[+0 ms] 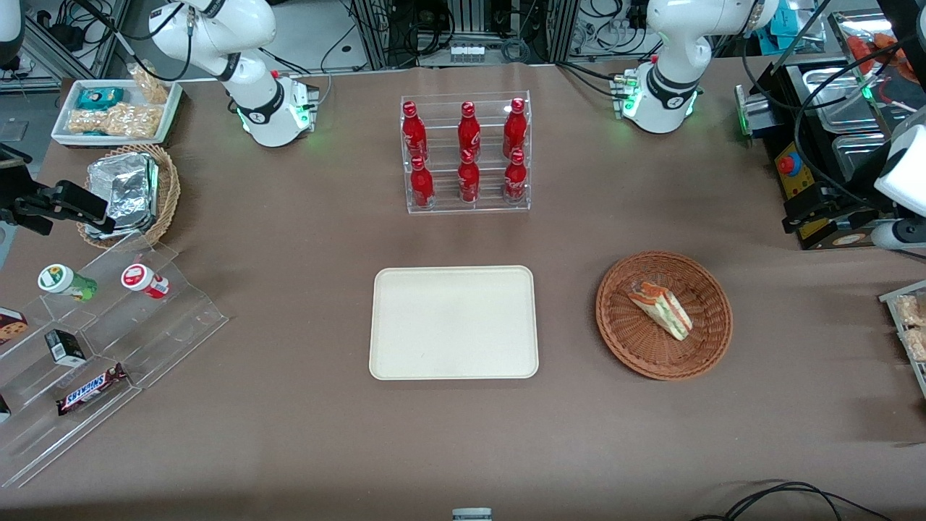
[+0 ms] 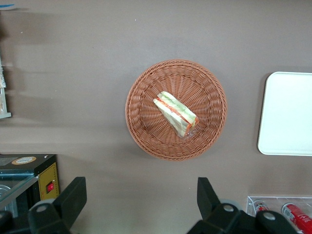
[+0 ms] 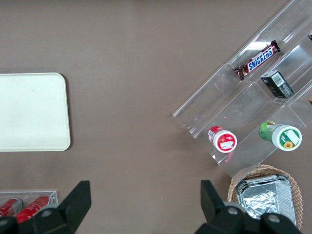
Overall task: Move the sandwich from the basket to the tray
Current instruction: 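Move the left gripper from rest toward the wicker basket, then lower the open left gripper over the wrapped sandwich in the basket, then close the left gripper on the sandwich and lift it, then carry the sandwich with the left gripper over the cream tray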
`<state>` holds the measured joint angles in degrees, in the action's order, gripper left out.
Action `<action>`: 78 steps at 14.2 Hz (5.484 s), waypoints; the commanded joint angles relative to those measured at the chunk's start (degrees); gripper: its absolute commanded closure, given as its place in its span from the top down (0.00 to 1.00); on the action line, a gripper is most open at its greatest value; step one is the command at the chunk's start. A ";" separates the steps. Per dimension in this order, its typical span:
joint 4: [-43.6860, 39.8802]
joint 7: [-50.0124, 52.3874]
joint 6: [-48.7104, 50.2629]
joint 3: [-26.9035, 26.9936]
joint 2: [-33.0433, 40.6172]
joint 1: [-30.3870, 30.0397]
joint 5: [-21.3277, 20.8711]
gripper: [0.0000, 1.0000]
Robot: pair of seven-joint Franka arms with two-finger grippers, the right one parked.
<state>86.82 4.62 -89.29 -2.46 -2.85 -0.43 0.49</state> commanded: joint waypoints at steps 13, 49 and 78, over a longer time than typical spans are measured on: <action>-0.08 -0.48 2.44 -0.18 -1.28 0.87 0.12 1.00; 33.96 66.61 -39.08 -1.05 -11.92 9.31 -6.65 0.06; -16.69 59.98 -38.77 -17.58 -48.04 30.23 -15.08 0.09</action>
<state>72.75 62.32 -128.50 -20.35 -49.49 29.05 -13.48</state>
